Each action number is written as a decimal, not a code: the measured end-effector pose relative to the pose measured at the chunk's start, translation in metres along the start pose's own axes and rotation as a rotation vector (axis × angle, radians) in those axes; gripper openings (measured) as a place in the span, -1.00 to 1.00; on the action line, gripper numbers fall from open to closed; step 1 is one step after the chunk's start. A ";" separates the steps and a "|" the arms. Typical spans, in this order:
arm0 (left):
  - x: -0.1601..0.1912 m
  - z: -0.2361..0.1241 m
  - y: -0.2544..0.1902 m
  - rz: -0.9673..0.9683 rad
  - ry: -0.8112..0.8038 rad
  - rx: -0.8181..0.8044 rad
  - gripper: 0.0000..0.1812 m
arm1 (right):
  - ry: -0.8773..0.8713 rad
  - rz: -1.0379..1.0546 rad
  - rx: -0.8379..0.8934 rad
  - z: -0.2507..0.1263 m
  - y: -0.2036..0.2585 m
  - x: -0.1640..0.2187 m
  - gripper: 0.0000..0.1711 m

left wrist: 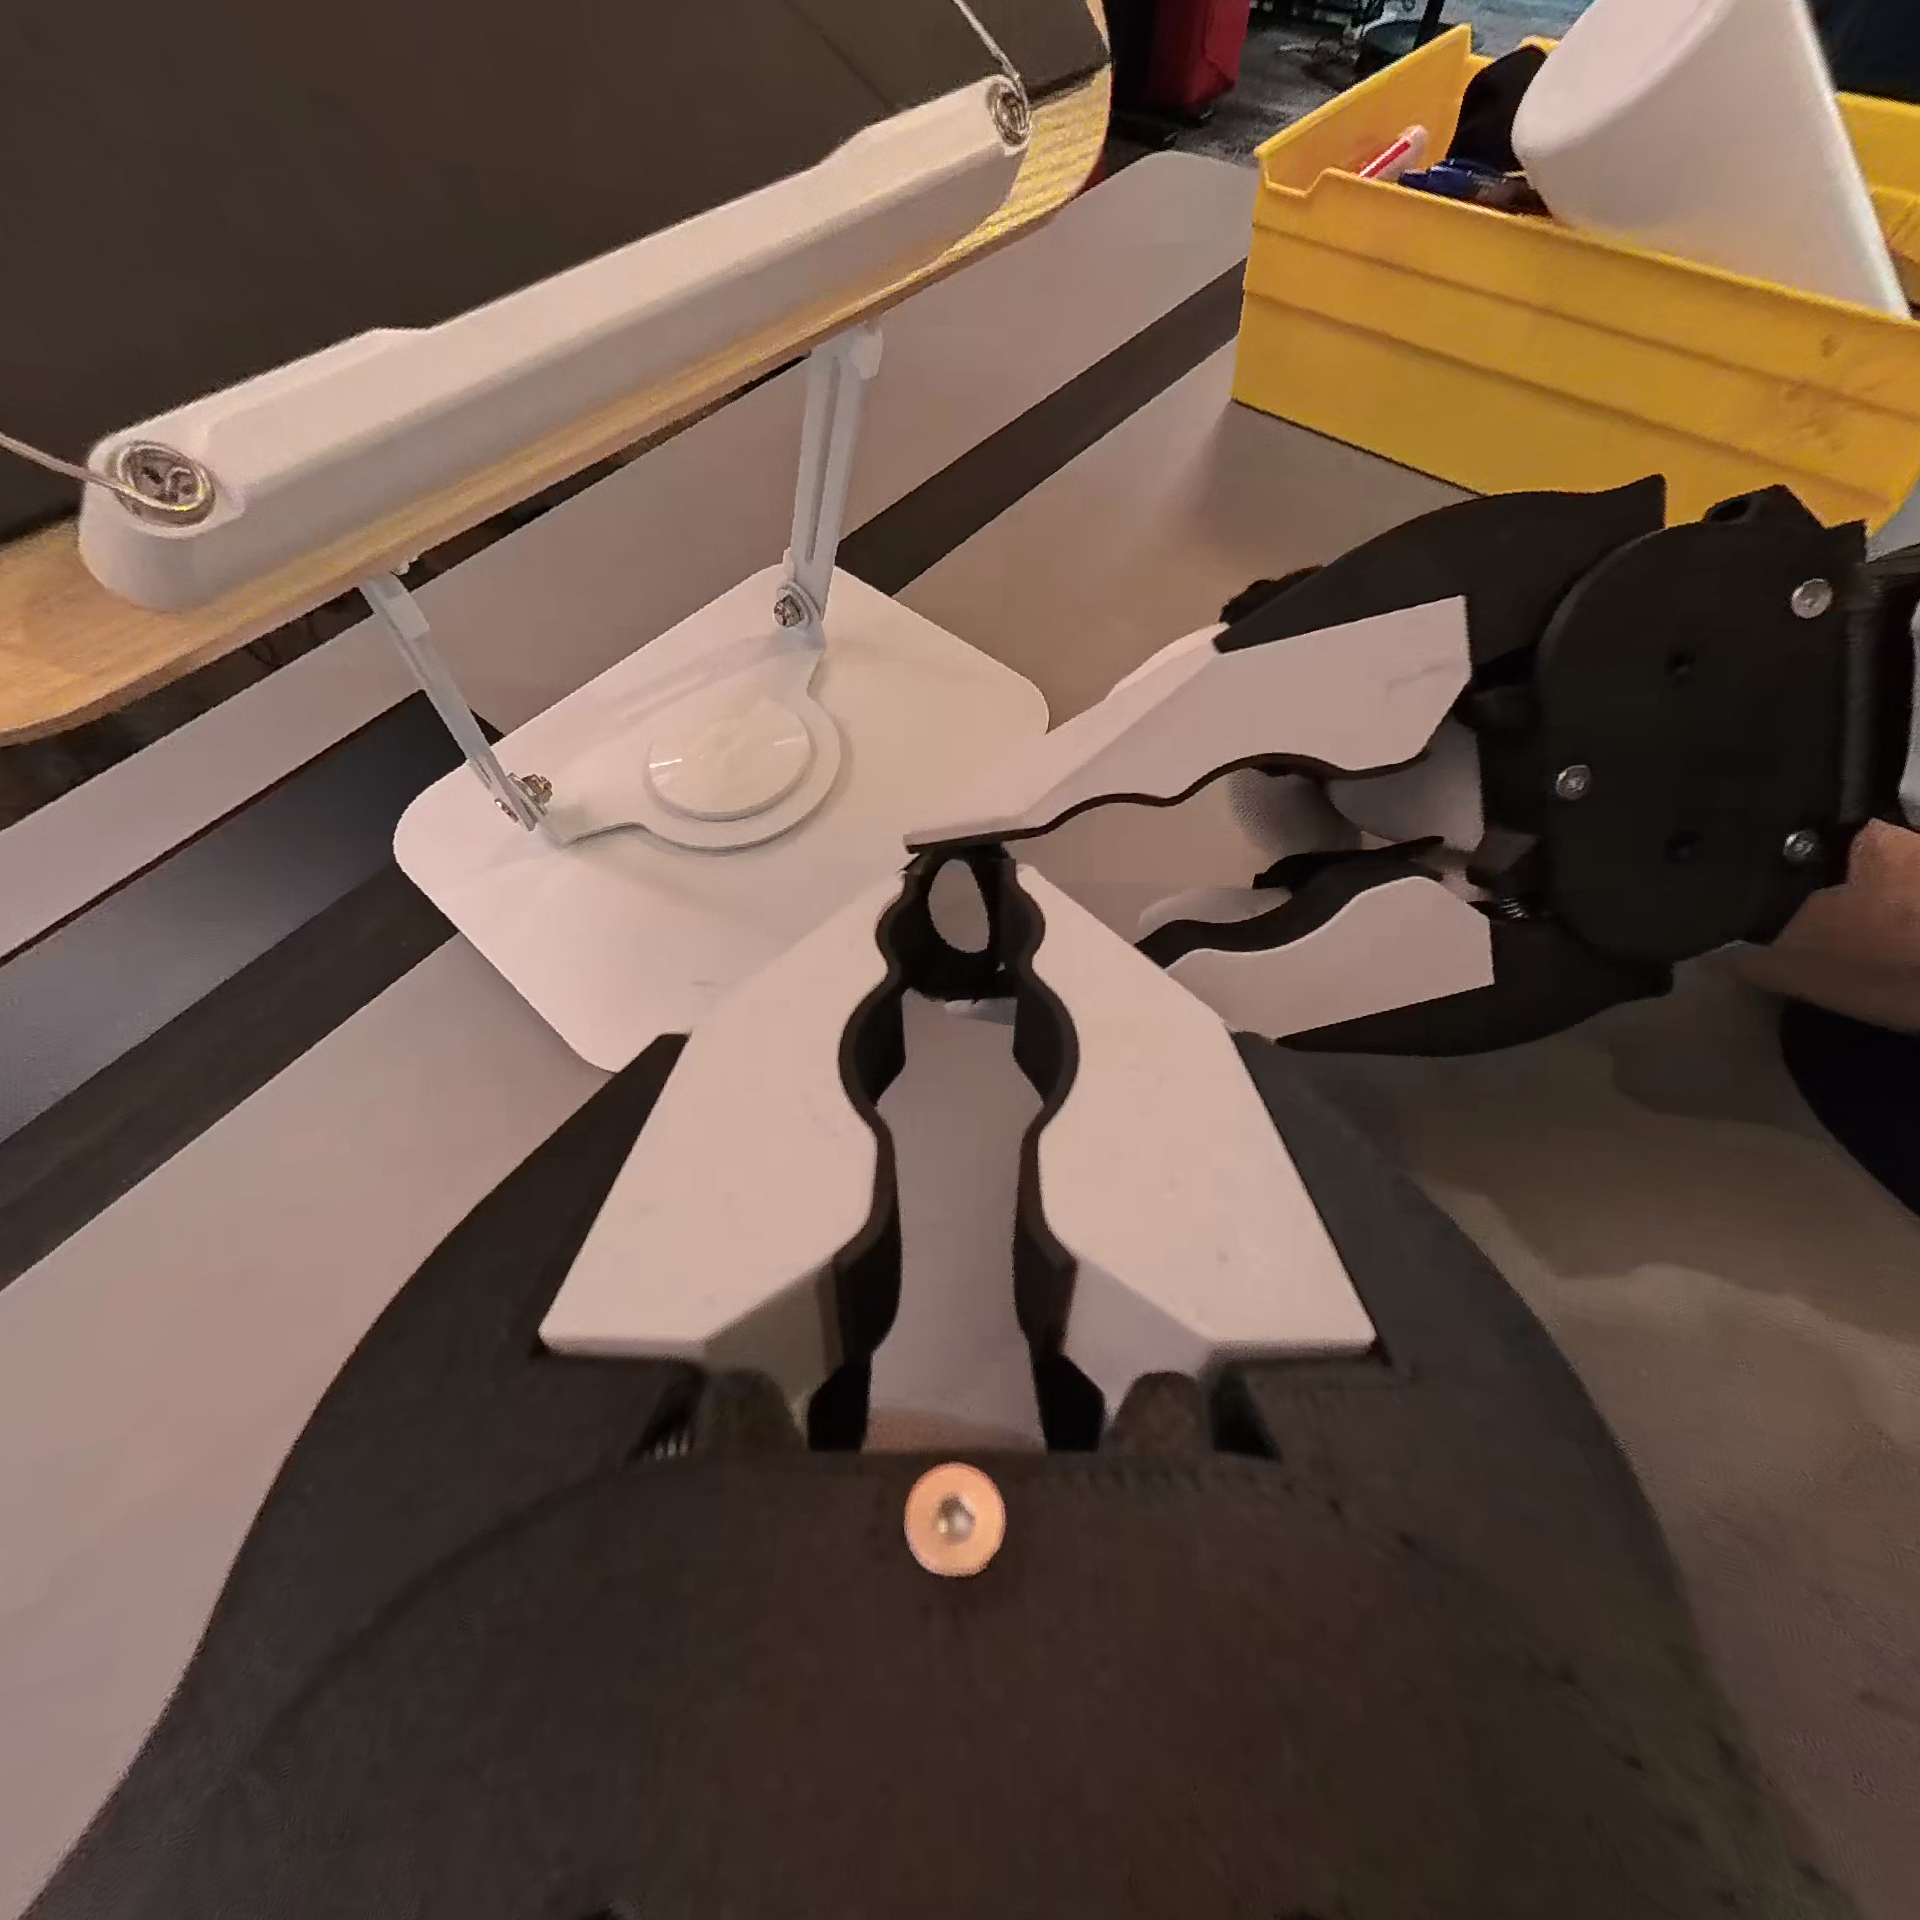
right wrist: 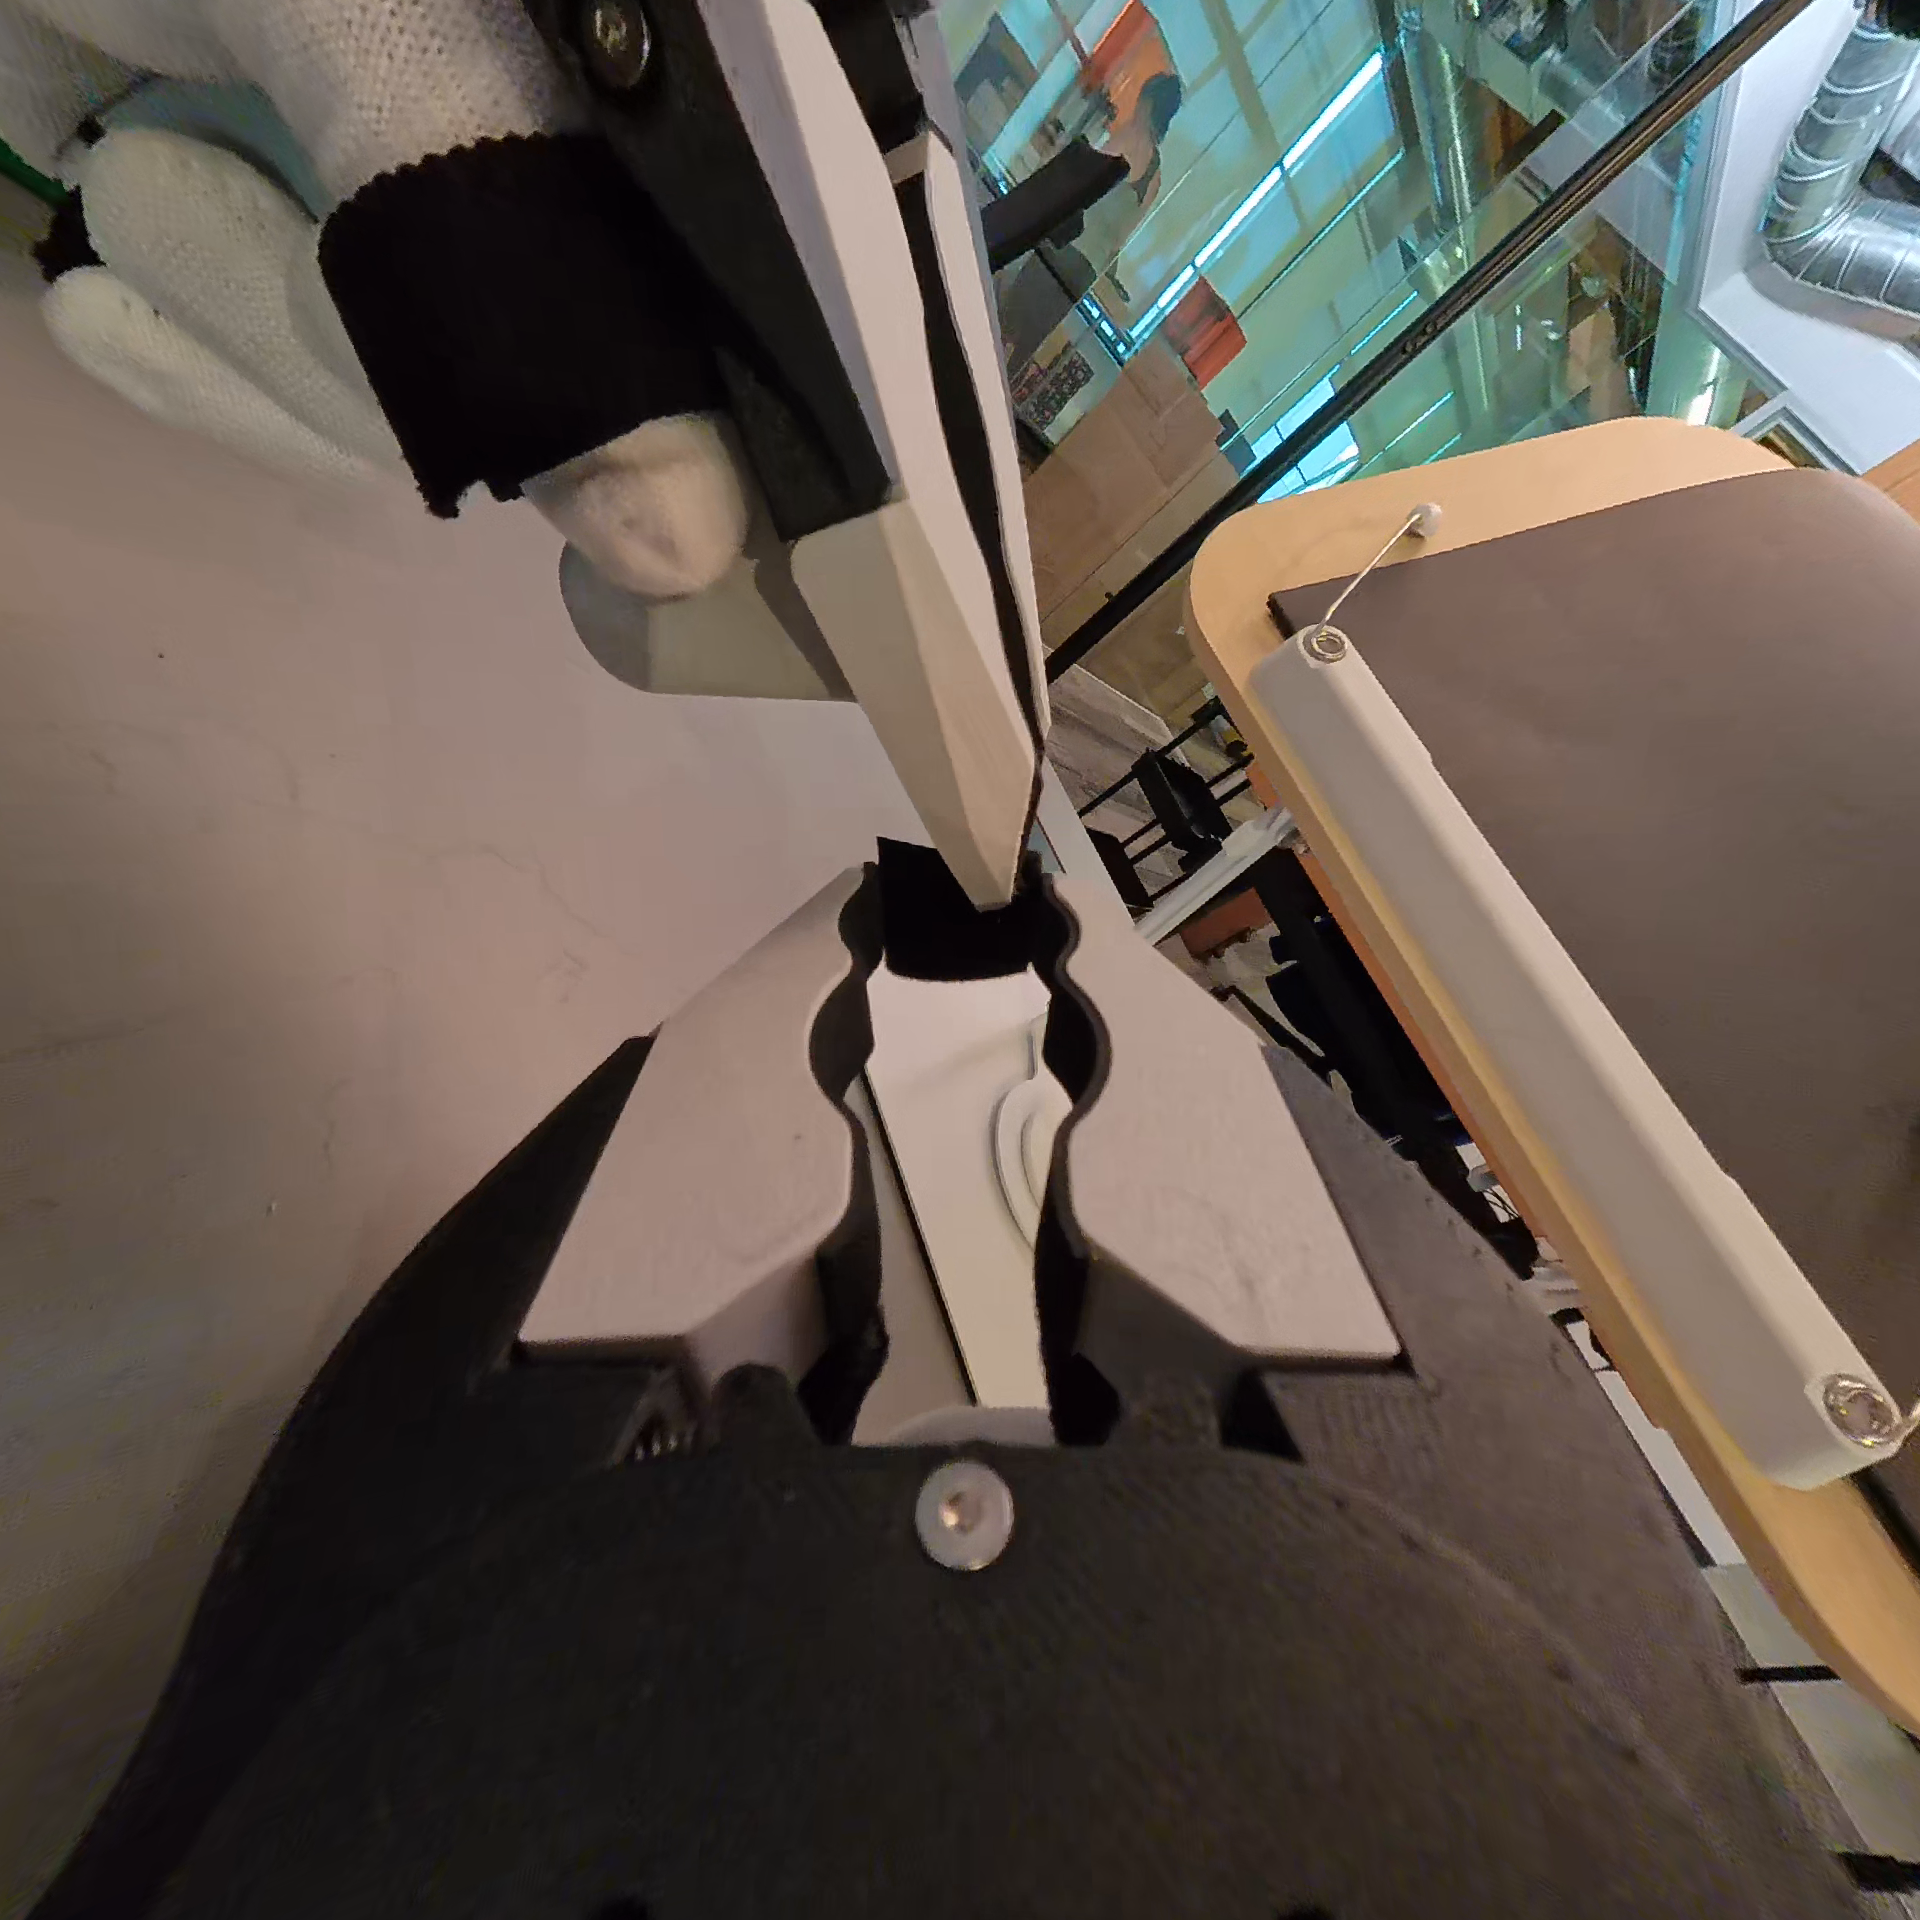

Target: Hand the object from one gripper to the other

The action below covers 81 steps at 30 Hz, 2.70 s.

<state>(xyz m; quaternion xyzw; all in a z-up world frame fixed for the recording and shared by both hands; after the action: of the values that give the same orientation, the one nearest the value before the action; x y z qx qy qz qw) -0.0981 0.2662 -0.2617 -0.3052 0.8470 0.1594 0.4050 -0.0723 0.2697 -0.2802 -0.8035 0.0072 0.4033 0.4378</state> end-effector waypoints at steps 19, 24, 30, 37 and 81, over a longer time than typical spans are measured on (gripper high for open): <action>-0.028 -0.032 -0.008 0.133 -0.268 0.031 -0.67 | -0.217 0.523 -0.186 -0.015 -0.032 0.002 -0.74; -0.024 -0.027 -0.011 0.465 -0.274 -0.237 -0.52 | -0.423 0.945 -0.517 -0.026 -0.046 0.008 -0.74; -0.017 -0.015 -0.031 0.700 -0.277 -0.336 -0.42 | -0.504 1.018 -0.784 -0.040 -0.039 0.002 -0.74; -0.014 -0.007 -0.042 0.838 -0.272 -0.418 -0.48 | -0.474 1.032 -0.941 -0.041 -0.024 0.000 -0.73; -0.011 -0.007 0.006 -0.442 -0.276 0.495 -0.78 | -0.095 0.005 0.093 -0.016 -0.014 -0.010 -0.57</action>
<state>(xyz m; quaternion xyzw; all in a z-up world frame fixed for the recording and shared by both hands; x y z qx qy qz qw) -0.1006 0.2714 -0.2485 -0.3493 0.7108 -0.1021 0.6019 -0.0638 0.2636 -0.2598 -0.7622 0.0074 0.4413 0.4735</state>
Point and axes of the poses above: each gripper's, where its closed fingertips meet, z out along the fingers, x out of its underside, y = z × x across the jaws, the point moved 3 cm from there along -z, back along the fingers, and after that the axes turned 11 degrees about y, right-handed, at the moved point
